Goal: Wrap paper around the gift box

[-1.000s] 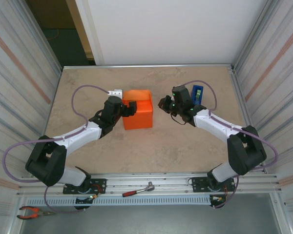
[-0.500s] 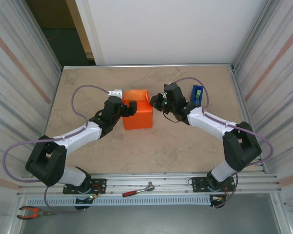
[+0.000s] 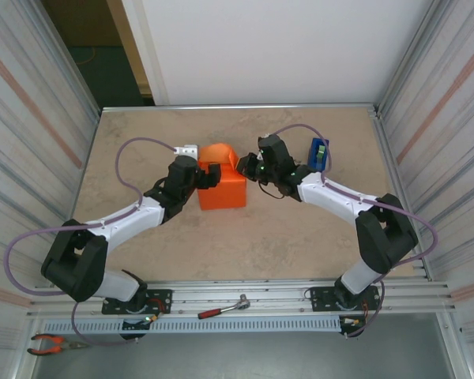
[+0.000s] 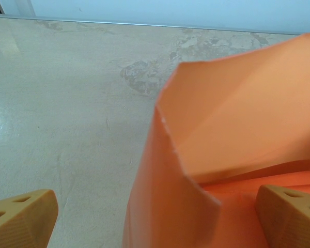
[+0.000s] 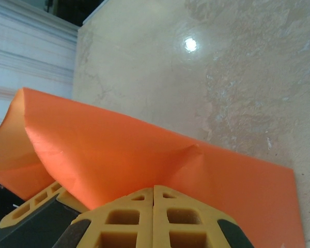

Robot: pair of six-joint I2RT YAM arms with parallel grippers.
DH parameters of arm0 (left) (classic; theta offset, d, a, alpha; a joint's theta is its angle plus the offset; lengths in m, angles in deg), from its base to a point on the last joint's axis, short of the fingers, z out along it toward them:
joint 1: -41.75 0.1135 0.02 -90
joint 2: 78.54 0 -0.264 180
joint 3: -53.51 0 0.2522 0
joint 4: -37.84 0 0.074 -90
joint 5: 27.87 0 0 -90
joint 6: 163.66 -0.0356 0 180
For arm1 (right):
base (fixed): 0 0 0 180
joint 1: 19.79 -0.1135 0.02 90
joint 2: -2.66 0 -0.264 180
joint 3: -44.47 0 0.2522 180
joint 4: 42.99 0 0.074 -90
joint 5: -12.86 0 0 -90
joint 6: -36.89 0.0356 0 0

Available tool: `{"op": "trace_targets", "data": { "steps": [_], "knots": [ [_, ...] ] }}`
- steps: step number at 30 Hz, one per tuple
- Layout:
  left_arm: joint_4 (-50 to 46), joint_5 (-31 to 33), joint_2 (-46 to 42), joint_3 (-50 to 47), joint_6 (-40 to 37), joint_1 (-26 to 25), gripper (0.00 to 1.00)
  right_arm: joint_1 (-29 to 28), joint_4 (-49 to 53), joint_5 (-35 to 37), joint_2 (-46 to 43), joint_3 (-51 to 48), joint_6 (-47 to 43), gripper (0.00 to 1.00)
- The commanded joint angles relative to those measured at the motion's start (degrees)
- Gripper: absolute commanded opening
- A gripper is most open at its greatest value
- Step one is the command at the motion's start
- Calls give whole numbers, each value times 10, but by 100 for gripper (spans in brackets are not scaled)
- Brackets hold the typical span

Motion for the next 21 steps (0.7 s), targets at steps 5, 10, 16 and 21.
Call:
{"op": "trace_targets", "data": {
  "steps": [5,10,16,21],
  "knots": [
    [-44,14,14,1,-5,-4,98,-21,64,8,15,29,-58,0],
    [-45,15,14,2,-5,-5,98,-13,82,27,10,52,-78,0],
    [-47,17,12,1,-5,-7,98,13,75,32,6,59,-75,0],
    [-49,16,11,2,-5,-6,98,27,72,42,8,59,-67,0]
  ]
}}
